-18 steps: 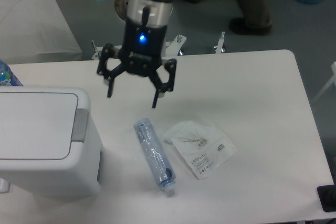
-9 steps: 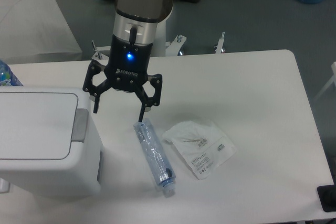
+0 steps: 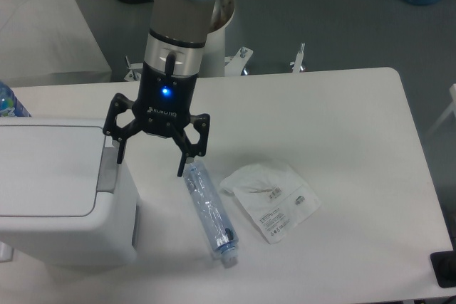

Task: Open the trash can
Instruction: 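Hook the gripper finger under the trash can lid edge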

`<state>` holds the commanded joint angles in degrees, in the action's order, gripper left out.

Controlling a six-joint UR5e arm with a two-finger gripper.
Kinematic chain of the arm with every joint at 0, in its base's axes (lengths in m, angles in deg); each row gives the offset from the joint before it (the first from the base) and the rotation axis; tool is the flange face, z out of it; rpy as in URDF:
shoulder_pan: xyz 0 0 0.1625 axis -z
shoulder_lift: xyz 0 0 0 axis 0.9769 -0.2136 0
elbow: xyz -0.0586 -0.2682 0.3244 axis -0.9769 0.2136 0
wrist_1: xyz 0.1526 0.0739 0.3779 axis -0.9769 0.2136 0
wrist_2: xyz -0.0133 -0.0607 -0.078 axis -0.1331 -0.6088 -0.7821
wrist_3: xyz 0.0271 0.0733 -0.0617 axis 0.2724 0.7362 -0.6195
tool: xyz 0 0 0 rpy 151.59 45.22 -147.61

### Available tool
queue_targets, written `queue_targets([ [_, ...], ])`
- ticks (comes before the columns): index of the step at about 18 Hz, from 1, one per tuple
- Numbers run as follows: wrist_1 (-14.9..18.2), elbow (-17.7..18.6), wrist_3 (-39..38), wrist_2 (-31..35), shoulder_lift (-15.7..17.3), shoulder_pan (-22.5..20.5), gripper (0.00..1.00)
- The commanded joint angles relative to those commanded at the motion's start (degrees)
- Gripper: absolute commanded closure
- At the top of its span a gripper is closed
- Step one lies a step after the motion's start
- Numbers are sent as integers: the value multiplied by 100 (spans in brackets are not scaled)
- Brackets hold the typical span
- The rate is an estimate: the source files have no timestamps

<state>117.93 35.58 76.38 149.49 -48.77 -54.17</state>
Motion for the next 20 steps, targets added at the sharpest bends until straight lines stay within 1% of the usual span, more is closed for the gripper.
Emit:
queue_targets([
  [20,0,62,0,0,-79,18,0],
])
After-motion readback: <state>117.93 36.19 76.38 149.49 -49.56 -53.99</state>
